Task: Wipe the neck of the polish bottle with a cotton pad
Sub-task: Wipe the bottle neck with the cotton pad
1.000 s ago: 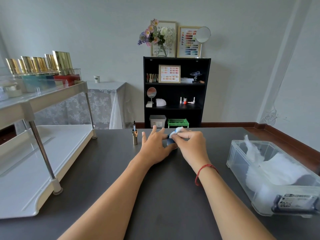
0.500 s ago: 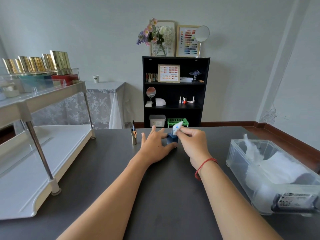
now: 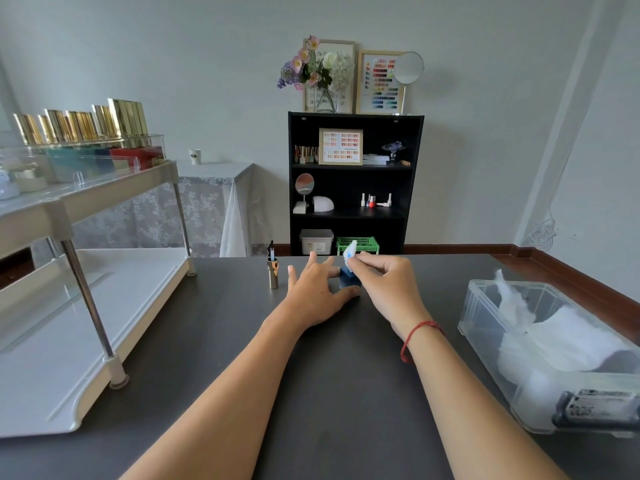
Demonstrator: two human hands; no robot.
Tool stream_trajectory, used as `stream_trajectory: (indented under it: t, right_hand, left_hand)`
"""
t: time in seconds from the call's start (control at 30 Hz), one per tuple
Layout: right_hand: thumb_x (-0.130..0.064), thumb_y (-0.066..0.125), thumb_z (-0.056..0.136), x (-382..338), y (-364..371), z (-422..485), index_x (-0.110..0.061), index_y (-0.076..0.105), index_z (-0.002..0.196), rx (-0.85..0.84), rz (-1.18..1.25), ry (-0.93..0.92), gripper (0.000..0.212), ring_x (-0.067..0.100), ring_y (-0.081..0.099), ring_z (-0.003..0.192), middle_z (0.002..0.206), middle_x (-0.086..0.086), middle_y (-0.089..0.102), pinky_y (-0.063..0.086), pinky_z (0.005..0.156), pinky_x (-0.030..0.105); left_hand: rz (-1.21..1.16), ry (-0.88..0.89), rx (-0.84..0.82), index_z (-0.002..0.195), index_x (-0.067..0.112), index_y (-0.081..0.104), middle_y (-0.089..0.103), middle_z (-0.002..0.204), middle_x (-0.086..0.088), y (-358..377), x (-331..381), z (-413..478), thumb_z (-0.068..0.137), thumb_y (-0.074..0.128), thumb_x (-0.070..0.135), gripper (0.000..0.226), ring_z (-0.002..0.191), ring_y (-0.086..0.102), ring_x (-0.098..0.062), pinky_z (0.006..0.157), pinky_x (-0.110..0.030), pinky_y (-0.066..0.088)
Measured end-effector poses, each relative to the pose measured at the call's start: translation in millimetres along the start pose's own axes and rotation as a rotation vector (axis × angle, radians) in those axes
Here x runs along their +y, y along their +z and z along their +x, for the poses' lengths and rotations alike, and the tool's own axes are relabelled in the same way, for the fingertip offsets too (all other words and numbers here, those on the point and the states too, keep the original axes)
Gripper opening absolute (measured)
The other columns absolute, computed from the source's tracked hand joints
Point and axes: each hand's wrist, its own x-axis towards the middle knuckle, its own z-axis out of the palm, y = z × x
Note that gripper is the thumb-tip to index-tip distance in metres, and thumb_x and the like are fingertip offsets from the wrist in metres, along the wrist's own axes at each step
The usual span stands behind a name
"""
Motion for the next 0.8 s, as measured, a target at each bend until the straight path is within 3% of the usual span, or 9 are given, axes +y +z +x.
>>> stream_trajectory:
  t: [0.07, 0.13, 0.2, 0.3, 0.5, 0.8]
  right_hand:
    - [-0.022, 0.067, 0.085, 0, 1, 1, -0.012, 0.07, 0.11, -0.002, -0.07, -0.042, 0.027, 0.005, 0.058, 0.105, 0.113, -0.001, 0.069, 0.042, 0.077, 0.008]
    - [-0.022, 0.066, 0.085, 0, 1, 4, -0.014, 0.07, 0.11, -0.005, -0.131, -0.065, 0.027, 0.012, 0.055, 0.118, 0.122, 0.0, 0.066, 0.046, 0.092, 0.023]
    - [-0.022, 0.063, 0.086, -1, 0, 7, -0.016, 0.072, 0.107, -0.024, -0.231, -0.111, 0.024, 0.015, 0.046, 0.13, 0.128, -0.002, 0.063, 0.039, 0.108, 0.039]
    - [-0.022, 0.061, 0.087, -1, -1, 9, -0.018, 0.074, 0.102, -0.049, -0.338, -0.212, 0.02, 0.018, 0.04, 0.135, 0.13, -0.003, 0.061, 0.03, 0.112, 0.052]
    - [-0.027, 0.062, 0.088, -2, -3, 5, -0.022, 0.075, 0.098, -0.027, -0.378, -0.269, 0.018, 0.018, 0.045, 0.132, 0.127, -0.004, 0.063, 0.026, 0.114, 0.049]
    - [-0.026, 0.06, 0.088, -4, 2, -2, -0.019, 0.075, 0.097, 0.019, -0.308, -0.164, 0.019, 0.018, 0.043, 0.133, 0.12, -0.002, 0.068, 0.027, 0.113, 0.053]
  left_hand:
    - [-0.002, 0.003, 0.002, 0.131, 0.035, 0.054, 0.023, 0.16, 0.001, 0, 0, 0, 0.092, 0.053, 0.047, 0.041, 0.15, -0.005, -0.025, 0.114, -0.059, -0.011]
    - [-0.006, 0.006, 0.0, 0.131, 0.035, 0.055, 0.023, 0.16, 0.002, 0, 1, 1, 0.092, 0.053, 0.046, 0.04, 0.15, -0.005, -0.024, 0.114, -0.06, -0.011]
    - [-0.013, 0.007, -0.009, 0.13, 0.035, 0.056, 0.023, 0.16, 0.003, 0, 1, 0, 0.092, 0.054, 0.046, 0.04, 0.15, -0.006, -0.024, 0.113, -0.06, -0.011]
    - [-0.054, 0.008, -0.019, 0.131, 0.035, 0.055, 0.023, 0.16, 0.006, -2, -1, -1, 0.091, 0.055, 0.046, 0.042, 0.15, -0.006, -0.023, 0.114, -0.061, -0.01]
    - [-0.069, 0.012, -0.04, 0.138, 0.034, 0.048, 0.024, 0.159, 0.005, -2, -1, -1, 0.093, 0.053, 0.043, 0.046, 0.15, -0.006, -0.023, 0.115, -0.062, -0.01]
    - [-0.05, -0.006, -0.044, 0.133, 0.038, 0.052, 0.02, 0.16, 0.008, 0, -3, 4, 0.093, 0.052, 0.046, 0.042, 0.15, -0.008, -0.023, 0.113, -0.061, -0.012]
